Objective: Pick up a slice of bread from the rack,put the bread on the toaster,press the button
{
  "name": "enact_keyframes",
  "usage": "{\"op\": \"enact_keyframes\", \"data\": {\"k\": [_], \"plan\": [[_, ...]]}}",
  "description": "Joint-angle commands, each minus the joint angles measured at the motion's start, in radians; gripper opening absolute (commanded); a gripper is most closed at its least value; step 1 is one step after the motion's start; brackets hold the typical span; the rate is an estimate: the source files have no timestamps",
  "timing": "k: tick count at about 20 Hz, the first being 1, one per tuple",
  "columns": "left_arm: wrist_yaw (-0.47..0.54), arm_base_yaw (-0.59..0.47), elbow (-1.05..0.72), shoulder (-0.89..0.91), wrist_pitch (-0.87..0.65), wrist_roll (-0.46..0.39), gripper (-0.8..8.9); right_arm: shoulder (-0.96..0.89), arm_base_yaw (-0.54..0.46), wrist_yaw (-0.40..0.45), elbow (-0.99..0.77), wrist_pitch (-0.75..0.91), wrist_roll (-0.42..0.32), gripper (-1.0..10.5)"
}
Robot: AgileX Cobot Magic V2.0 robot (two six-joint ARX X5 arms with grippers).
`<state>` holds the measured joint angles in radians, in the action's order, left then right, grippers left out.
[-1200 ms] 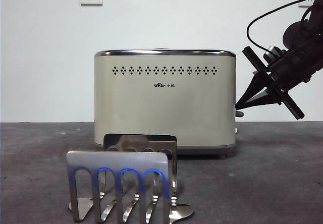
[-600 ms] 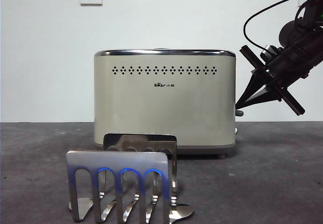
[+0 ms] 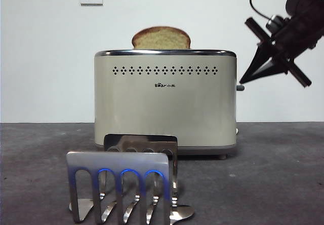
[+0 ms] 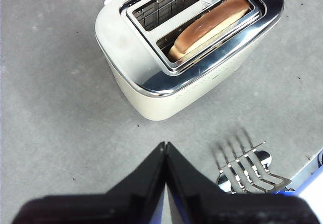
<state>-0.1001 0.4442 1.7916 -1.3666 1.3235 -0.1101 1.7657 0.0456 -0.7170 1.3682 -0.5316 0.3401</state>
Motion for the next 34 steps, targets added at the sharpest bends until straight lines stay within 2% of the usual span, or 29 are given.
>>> {"op": "enact_keyframes", "data": {"k": [1,6,8,10,14,17,19,22,25,34], "plan": [[-0.005,-0.003,-0.005,0.004,-0.002,0.01,-0.05,-0.051,0.001,0.002,-0.013,-0.006,-0.012,-0.1],[-0.005,-0.003,-0.005,0.004,-0.002,0.01,-0.05,-0.205,0.001,0.008,-0.013,-0.044,-0.005,-0.1],[-0.005,-0.003,-0.005,0.004,-0.002,0.009,-0.05,-0.291,0.002,0.055,-0.013,-0.08,-0.005,-0.1],[-0.005,-0.003,-0.005,0.004,-0.002,0.01,-0.05,-0.394,0.011,0.158,-0.013,-0.135,-0.015,-0.1],[-0.005,-0.002,-0.005,0.004,-0.002,0.018,-0.05,-0.616,0.053,0.421,-0.013,-0.253,-0.065,-0.1],[-0.005,-0.003,-0.005,0.004,-0.002,0.021,-0.04,-0.768,0.103,0.654,-0.013,-0.344,-0.081,-0.1],[-0.005,-0.003,-0.005,0.004,-0.003,0.021,-0.04,-0.835,0.112,0.736,-0.013,-0.409,-0.08,0.0],[-0.005,-0.003,-0.005,0.003,-0.003,0.021,-0.04,-0.874,0.112,0.795,-0.013,-0.51,-0.08,0.0],[-0.005,-0.003,-0.005,0.003,-0.003,0.021,-0.04,-0.858,0.112,0.894,-0.013,-0.603,-0.08,0.0],[0.003,-0.014,-0.005,0.003,-0.003,0.02,-0.04,-0.731,0.111,0.919,-0.013,-0.726,-0.08,0.0]]}}
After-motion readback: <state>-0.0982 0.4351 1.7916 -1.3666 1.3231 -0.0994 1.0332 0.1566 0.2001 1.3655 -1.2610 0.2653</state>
